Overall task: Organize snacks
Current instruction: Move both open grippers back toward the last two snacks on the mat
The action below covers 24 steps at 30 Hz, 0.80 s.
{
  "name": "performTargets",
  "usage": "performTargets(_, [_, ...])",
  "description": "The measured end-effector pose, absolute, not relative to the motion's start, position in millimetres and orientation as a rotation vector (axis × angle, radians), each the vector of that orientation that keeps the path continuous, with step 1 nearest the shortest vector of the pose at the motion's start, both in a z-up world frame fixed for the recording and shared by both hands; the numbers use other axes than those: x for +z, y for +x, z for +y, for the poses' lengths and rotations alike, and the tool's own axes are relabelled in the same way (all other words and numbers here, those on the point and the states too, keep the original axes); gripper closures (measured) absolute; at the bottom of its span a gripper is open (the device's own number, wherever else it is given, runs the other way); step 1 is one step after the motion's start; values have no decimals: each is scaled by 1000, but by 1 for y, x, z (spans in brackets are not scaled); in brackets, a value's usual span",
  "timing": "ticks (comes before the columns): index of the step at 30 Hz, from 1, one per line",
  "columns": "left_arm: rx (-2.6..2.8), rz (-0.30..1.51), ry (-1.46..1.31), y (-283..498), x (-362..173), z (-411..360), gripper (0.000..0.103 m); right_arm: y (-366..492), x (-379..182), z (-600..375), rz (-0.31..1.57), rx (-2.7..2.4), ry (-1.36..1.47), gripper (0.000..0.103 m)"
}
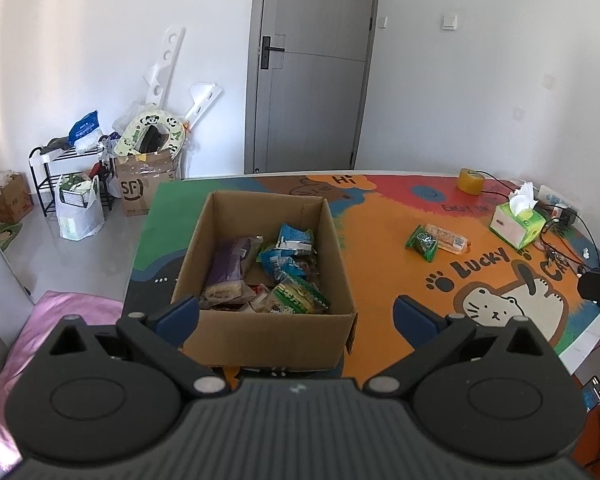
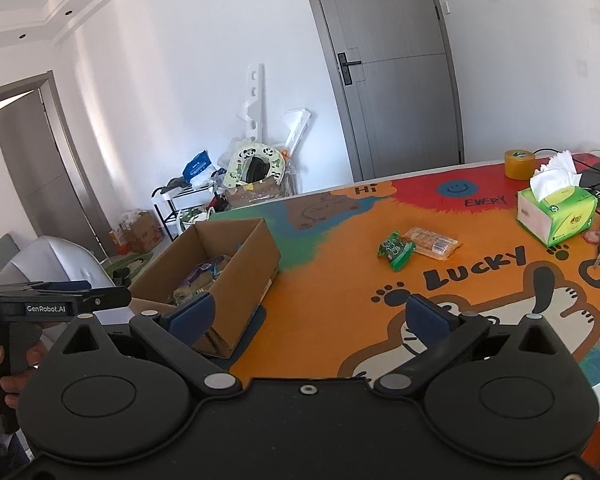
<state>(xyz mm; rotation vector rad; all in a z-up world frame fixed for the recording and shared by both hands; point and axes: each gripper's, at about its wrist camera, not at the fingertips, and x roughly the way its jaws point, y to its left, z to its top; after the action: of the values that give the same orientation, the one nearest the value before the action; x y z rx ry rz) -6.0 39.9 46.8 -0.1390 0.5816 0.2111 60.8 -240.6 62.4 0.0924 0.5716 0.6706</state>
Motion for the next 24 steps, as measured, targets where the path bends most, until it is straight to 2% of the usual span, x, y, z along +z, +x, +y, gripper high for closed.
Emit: performTargets(24, [209, 593, -159, -5, 46, 43, 0, 60, 60, -240, 584, 660, 93, 0])
